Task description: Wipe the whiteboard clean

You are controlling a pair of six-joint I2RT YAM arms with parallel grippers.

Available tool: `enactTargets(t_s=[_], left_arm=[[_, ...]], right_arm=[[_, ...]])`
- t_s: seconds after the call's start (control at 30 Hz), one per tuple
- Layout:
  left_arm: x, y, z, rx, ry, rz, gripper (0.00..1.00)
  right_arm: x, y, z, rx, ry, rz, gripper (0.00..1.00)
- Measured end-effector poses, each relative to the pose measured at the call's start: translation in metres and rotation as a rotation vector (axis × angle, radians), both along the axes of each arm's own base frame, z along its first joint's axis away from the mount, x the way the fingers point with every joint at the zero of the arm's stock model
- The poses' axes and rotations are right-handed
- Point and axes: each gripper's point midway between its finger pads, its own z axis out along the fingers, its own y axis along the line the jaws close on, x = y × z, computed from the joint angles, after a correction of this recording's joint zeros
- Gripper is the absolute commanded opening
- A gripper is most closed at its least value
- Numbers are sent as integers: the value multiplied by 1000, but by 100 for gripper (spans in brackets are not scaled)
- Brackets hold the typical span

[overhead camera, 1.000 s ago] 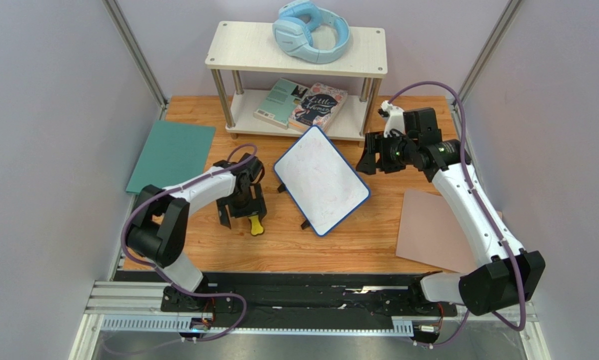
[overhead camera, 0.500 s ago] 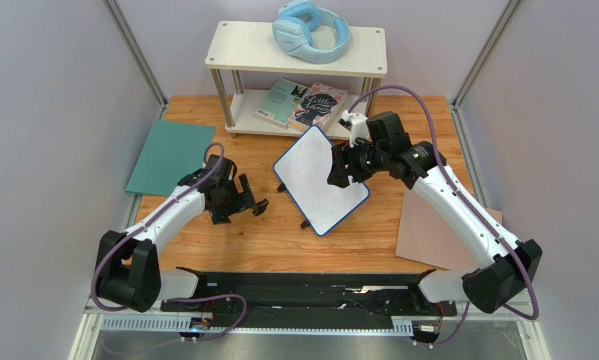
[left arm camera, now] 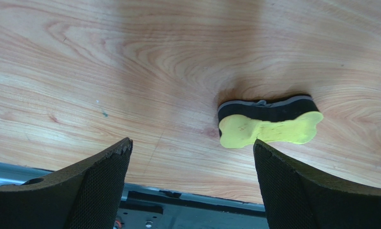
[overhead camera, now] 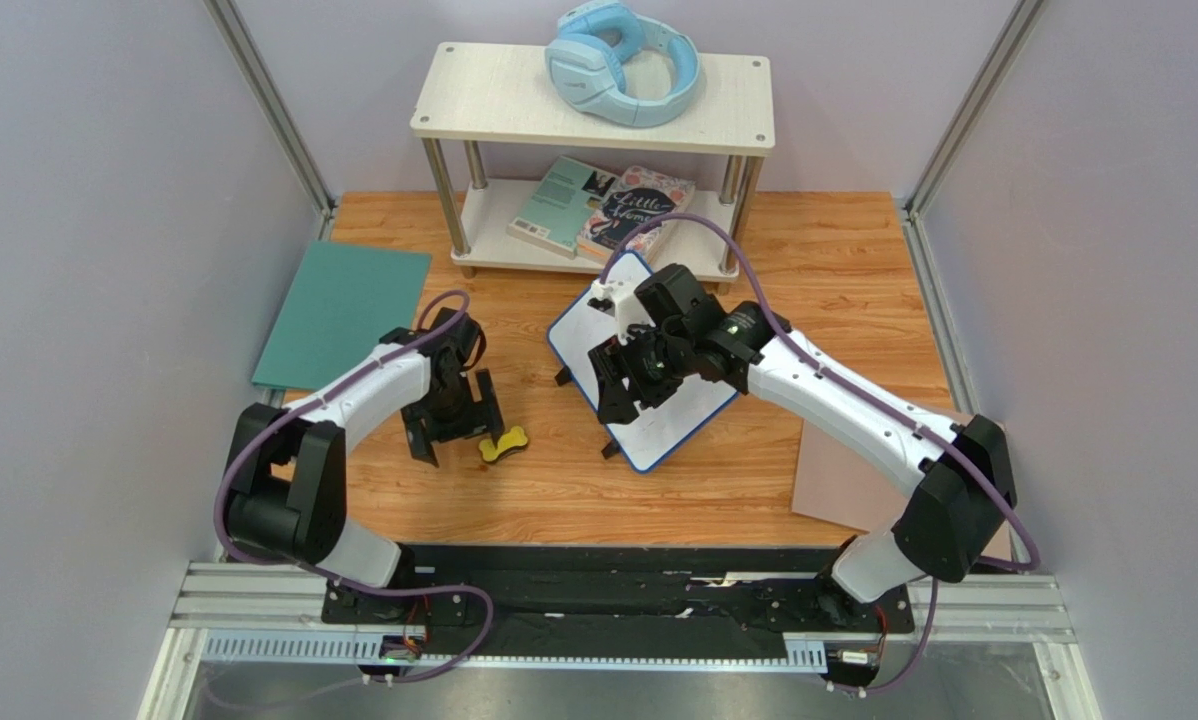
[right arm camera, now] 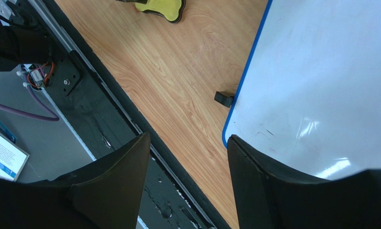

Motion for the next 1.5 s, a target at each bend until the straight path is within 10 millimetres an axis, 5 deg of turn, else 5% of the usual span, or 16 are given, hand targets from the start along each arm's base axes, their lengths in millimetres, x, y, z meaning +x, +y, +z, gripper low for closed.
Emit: enactTargets(t_s=[0.07,0.17,0.2,0.27,0.47,0.7,1.17,1.5], left_arm=[[-3,2,0,7,14,-3,98],[-3,3,2,13,7,-2,98],[-3,3,3,12,0,-1,98],[0,3,9,7,-27,0,98],[21,-3,30,-13,-99,1,98],[26,-2,45,-17,-153,4,98],[23,1,53,-8,-178,8,98],[21,2,52,-8,-174,10,98]], right_arm=[[-4,7,-5,-4,12,20,56],[-11,18,-12,1,31,54,28],[-13,22,-15,1,36,64,12],[-19,33,-25,-6,54,91,0],[-29,54,-76,-110,152,86,0],[-6,49,-129,-281,175,-49,0],[1,21,-166,-588,45,-131,0],[4,-11,-170,-730,-25,-172,0]])
